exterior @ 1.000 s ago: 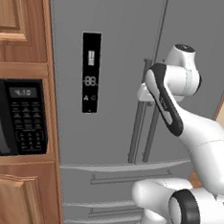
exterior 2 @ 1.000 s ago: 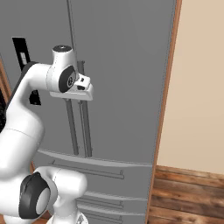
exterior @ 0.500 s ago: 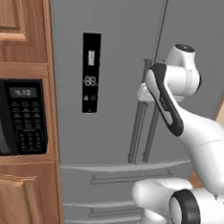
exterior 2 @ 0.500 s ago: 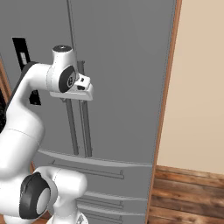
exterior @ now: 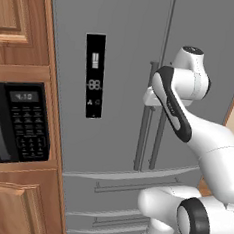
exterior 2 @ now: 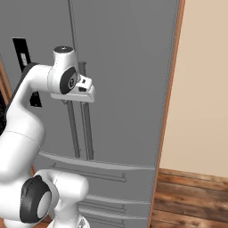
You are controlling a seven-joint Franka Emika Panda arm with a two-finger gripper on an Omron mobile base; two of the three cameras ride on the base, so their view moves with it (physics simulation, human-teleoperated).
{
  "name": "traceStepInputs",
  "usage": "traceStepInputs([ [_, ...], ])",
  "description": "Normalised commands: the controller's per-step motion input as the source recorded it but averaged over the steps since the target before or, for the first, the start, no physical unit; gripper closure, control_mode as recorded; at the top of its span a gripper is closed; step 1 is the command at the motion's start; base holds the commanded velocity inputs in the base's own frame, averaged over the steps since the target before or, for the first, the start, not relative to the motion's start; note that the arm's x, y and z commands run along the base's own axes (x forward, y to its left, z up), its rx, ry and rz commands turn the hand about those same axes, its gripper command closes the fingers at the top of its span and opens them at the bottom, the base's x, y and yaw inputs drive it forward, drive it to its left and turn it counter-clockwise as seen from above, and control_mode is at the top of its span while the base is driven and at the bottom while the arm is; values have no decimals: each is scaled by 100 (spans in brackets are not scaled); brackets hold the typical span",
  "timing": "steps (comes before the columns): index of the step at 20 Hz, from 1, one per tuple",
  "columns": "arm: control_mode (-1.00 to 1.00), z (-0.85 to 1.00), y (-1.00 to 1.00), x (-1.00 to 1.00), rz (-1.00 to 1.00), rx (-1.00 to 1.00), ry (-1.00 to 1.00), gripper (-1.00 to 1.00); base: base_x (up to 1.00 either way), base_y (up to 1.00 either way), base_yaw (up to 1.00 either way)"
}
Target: Retrieve the butter from the fridge and place it on a plate on the dining table. Then retrieve the butter knife by the fridge and place it near the plate.
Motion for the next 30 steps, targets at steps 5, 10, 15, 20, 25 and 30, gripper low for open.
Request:
traceStepInputs([
  [5,100,0,0,0,0,0,0,-100,-33,-3,0],
  [10,100,0,0,0,0,0,0,-100,-48,-10,-3],
  [15,100,0,0,0,0,0,0,-100,-43,-7,-2],
  [20,100,0,0,0,0,0,0,-100,-5,0,0],
  [25,-100,0,0,0,0,0,0,-100,0,0,0],
  [30,-100,-15,-1,21,-1,0,-10,-100,0,0,0],
])
